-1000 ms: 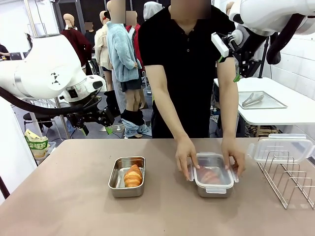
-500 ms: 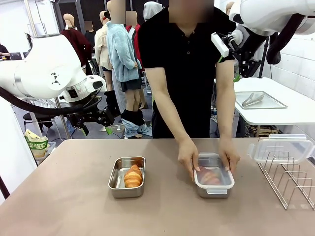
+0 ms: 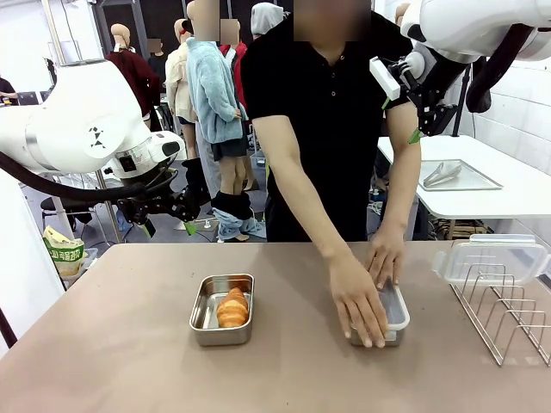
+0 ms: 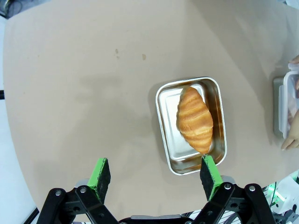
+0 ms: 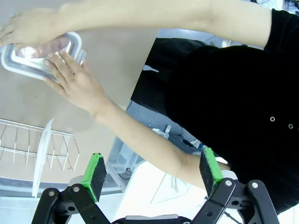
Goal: Place the bread in airtight containers.
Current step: Pick up one Airtight Container lid and hand it to the human.
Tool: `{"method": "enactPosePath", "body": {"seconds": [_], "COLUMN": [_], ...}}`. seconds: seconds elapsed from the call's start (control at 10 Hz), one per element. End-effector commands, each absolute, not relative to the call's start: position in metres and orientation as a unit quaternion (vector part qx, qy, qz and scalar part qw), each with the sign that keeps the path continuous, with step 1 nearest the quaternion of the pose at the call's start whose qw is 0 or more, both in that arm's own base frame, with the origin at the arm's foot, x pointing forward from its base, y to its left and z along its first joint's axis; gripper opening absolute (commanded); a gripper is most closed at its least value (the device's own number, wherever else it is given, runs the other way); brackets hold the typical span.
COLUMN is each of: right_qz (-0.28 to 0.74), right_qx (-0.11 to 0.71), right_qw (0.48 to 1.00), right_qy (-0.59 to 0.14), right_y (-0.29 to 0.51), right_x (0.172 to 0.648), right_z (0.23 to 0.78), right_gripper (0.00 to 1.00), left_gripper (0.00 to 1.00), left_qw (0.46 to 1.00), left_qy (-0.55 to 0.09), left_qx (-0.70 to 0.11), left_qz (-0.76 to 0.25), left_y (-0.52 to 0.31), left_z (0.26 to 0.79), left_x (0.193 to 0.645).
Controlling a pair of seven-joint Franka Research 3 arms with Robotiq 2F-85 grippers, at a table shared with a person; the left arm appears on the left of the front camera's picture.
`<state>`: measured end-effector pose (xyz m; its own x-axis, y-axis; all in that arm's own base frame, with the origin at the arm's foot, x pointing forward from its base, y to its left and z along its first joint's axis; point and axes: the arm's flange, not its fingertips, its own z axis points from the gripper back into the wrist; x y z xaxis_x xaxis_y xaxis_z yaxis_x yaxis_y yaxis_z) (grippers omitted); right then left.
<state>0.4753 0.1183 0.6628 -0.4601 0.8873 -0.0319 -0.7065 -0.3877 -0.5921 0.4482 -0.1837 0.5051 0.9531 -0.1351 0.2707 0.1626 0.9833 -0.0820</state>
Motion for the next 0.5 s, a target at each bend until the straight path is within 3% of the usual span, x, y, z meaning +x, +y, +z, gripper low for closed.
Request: {"method": "enactPosePath", "body": {"seconds": [0.0, 0.4], "right_qz": [0.812, 0.812], "right_qx": [-0.177, -0.177], "right_qw": [0.49, 0.49], "right_qy": [-0.262, -0.262], "right_y": [0.1193, 0.1193], "right_x": [0.4753, 0.4753], "right_z": [0.6628, 0.6628], "right_gripper": [1.0, 1.0], "left_gripper": [1.0, 1.0], "left_qw": [0.987, 0.987], "left_qy": [-0.135, -0.135], "left_qx": [-0.048, -0.048], "left_qz": [-0.07, -0.07], "left_y": [-0.1831, -0.1831], "left_z": [0.5064, 0.5064], "left_x": [0.4508, 0.4508]}}
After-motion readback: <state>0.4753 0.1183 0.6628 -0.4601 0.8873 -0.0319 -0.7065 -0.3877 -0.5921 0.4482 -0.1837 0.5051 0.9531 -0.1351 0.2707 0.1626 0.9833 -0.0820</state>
